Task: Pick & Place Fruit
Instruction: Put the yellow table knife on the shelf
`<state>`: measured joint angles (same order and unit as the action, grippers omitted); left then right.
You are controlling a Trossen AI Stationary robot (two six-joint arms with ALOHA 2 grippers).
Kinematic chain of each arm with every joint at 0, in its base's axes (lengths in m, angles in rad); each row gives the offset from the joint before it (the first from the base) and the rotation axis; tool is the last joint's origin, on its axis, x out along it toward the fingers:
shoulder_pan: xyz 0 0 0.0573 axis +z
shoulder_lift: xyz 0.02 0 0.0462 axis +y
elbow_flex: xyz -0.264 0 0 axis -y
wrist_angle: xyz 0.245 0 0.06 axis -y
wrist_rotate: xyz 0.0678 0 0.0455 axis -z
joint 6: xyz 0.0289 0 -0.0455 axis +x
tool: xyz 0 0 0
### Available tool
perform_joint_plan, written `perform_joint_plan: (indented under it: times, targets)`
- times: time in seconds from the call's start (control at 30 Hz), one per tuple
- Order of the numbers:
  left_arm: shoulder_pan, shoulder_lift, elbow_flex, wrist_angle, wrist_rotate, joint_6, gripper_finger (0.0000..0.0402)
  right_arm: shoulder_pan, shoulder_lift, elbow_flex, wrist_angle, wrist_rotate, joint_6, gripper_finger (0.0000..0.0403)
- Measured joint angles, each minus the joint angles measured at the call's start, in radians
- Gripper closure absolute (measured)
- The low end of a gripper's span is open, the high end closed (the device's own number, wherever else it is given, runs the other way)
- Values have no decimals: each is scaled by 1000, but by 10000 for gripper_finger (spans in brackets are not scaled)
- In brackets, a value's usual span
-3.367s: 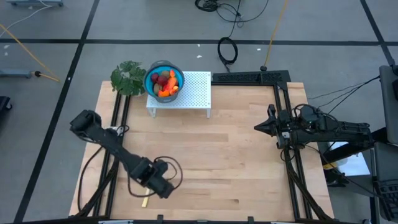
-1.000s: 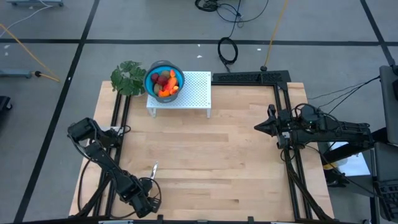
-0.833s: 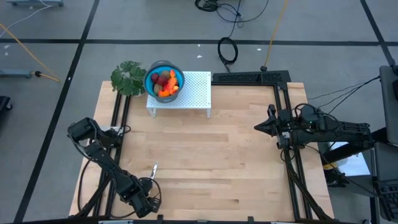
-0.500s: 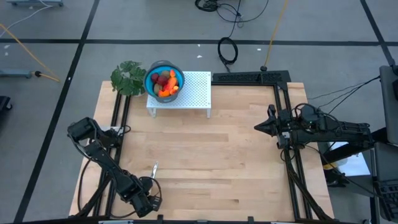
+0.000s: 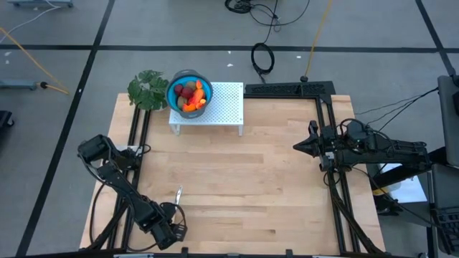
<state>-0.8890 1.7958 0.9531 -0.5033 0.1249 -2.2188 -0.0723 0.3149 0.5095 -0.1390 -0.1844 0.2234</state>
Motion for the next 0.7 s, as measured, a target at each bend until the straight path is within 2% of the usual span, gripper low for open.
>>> perform_joint_plan:
  times: [0.23, 0.53, 0.7]
  targets:
    - [0, -1, 1, -19, -30, -20, 255, 0, 0, 0, 0, 0, 0, 403]
    - [-1, -3, 2, -21, -42, -5, 334, 0, 0, 0, 0, 0, 0, 403]
    - [-2, -3, 2, -16, -60, 0, 347, 0, 0, 0, 0, 0, 0, 403]
